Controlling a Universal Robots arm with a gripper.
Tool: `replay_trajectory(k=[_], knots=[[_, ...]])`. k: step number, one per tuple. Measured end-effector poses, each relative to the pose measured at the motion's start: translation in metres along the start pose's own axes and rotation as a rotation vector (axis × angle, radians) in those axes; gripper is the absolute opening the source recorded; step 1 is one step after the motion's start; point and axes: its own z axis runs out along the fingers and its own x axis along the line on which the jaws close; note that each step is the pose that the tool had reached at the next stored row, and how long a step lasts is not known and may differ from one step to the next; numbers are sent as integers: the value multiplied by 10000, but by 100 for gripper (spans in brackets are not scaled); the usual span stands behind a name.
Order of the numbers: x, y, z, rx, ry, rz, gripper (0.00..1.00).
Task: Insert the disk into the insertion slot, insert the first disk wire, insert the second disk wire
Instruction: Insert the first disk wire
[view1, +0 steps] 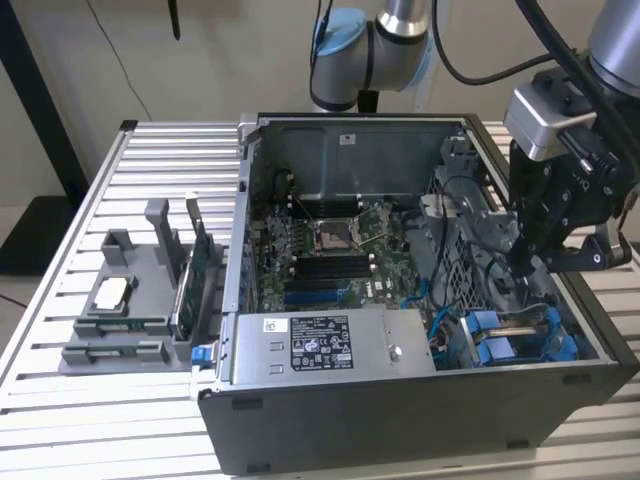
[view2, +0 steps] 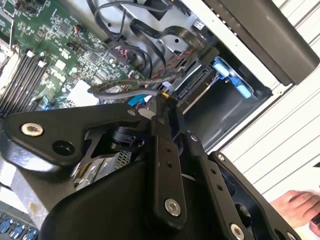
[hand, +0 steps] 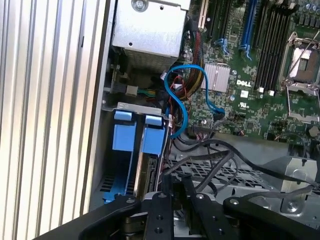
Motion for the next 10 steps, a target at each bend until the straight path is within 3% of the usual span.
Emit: replay_trajectory(k=[6, 10], knots=[[17, -100, 36, -44, 47, 38, 19], [21, -104, 62, -21, 76, 324, 19]])
